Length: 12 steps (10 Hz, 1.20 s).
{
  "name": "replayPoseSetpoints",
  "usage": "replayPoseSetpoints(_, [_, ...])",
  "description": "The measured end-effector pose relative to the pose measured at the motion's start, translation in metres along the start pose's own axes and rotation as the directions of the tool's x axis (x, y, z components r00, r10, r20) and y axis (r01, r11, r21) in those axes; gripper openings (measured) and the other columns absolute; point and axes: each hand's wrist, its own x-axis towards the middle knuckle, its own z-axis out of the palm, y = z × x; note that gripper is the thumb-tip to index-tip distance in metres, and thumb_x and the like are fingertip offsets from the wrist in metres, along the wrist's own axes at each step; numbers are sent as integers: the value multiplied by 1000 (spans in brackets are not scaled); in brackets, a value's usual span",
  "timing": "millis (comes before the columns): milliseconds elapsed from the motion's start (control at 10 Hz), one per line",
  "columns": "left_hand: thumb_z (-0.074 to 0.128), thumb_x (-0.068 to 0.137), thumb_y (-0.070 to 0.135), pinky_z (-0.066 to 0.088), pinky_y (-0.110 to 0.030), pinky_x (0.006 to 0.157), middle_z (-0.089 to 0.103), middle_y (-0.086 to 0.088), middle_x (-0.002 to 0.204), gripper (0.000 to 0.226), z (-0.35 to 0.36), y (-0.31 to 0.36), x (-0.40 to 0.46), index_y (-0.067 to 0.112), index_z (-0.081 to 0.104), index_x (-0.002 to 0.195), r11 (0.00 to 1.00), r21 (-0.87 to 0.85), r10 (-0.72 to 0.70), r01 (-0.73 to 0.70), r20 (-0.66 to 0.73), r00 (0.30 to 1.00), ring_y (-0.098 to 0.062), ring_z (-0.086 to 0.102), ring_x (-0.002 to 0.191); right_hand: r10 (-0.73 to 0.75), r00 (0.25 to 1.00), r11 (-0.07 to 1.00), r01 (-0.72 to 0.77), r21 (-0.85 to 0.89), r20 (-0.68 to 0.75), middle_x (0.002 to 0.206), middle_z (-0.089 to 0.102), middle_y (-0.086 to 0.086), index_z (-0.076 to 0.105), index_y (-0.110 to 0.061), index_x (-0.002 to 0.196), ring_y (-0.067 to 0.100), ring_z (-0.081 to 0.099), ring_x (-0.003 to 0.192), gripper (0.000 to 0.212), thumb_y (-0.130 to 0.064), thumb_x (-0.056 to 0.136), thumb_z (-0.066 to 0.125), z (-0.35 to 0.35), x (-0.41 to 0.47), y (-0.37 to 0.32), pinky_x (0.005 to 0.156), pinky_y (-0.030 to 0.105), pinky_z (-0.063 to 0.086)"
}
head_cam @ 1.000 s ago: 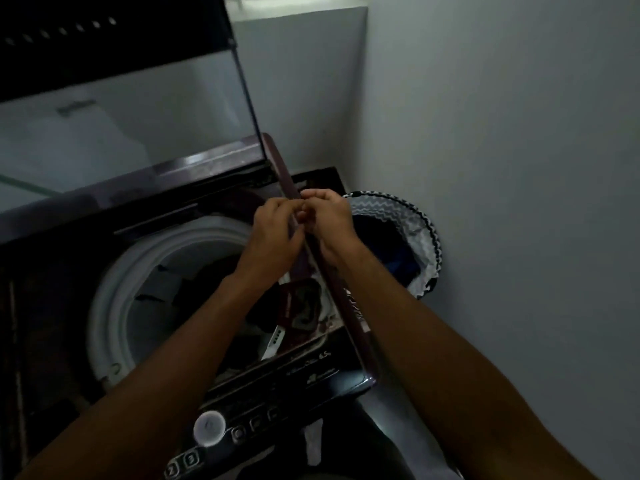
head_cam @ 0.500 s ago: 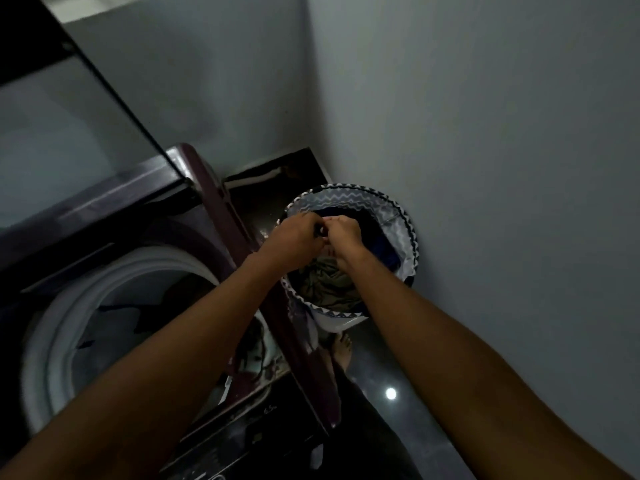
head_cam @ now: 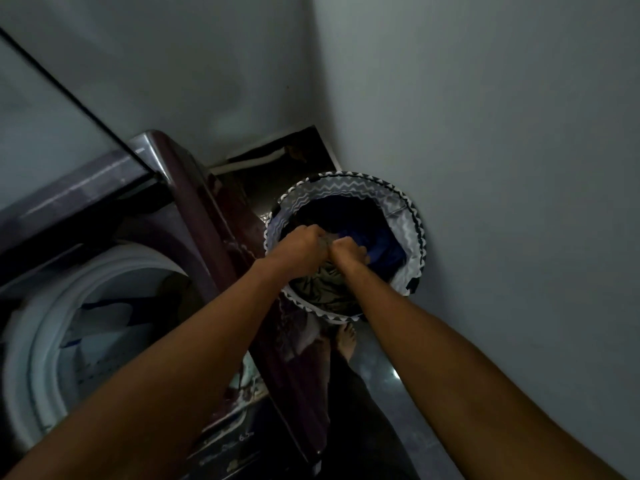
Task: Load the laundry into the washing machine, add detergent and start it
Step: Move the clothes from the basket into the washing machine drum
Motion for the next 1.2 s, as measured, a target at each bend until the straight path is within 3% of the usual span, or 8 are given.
replayPoseSetpoints(200, [57, 90, 25, 49, -44, 96, 53, -13, 130, 48, 13, -7, 0, 11, 48, 135, 998, -59, -5, 3, -46, 999, -29, 55, 116, -397, 901, 917, 397, -40, -174, 150, 2, 42, 18, -87, 105, 21, 52, 119, 37, -54, 102, 3, 22, 27, 18, 84, -4, 31])
replayPoseSetpoints(300, [57, 90, 18, 52, -43, 90, 55, -13, 128, 49, 14, -8, -2, 11, 45, 136, 993, -117, -12, 5, -59, 998, -26, 58, 108, 28, 1000, 999, -27, -46, 13, 157, 24, 19, 23, -14, 151, 35, 33, 139, 76, -57, 91, 43, 42, 60, 34, 105, 27, 42])
replayPoseSetpoints(400, [58, 92, 16, 48, -33, 88, 53, -11, 129, 50, 15, -10, -6, 7, 42, 139, 992, -126, -23, 13, -72, 997, -25, 55, 110, 78, 994, 989, -87, 121, 76, 133, 56, 11, 56, -18, 132, 34, 56, 116, 85, -53, 54, 61, 43, 69, 43, 95, 47, 52])
replayPoseSetpoints(500, [58, 94, 14, 37, -16, 76, 55, -2, 113, 44, 14, -12, -6, 5, 48, 136, 983, -184, -34, 6, -147, 989, -13, 53, 99, -73, 997, 912, 75, 402, -21, 90, 71, 12, 72, -11, 91, 28, 66, 77, 19, -22, 75, 72, 26, 30, 22, 68, 38, 59])
replayPoseSetpoints(600, [59, 91, 14, 46, -27, 76, 60, -4, 116, 38, 11, -15, -5, 10, 55, 129, 978, -207, -75, 25, -236, 969, -17, 57, 96, 19, 998, 649, 34, 760, -61, 68, 62, 8, 58, -10, 54, 26, 57, 65, 27, 4, 77, 58, 3, 7, 1, 60, 32, 49])
replayPoseSetpoints(900, [85, 69, 21, 49, -42, 97, 42, -12, 136, 85, 6, -16, -13, 19, 38, 139, 811, -544, -328, 216, -115, 938, -34, 52, 118, -262, 955, 315, -54, 948, 141, 63, 56, 3, 46, -16, 56, 23, 55, 64, 22, -13, 78, 43, -31, -62, -46, 77, 34, 49])
replayPoseSetpoints(1000, [54, 97, 33, 47, -33, 76, 62, -1, 95, 11, -10, 4, -23, 26, 60, 102, 469, -843, -398, 264, 64, 915, -18, 57, 82, -269, 952, 391, -28, 920, 144, 73, 64, 4, 58, -13, 66, 26, 61, 69, 19, -15, 80, 46, -37, -67, -46, 77, 35, 52])
replayPoseSetpoints(1200, [52, 93, 4, 60, -40, 81, 72, -7, 101, 24, -23, 17, -40, 14, 65, 111, 418, -908, -281, 19, -109, 954, -23, 70, 95, -284, 939, 729, 80, 680, 194, 95, 76, 8, 74, -16, 103, 26, 71, 86, 35, -45, 92, 57, -42, -70, -23, 68, 35, 57])
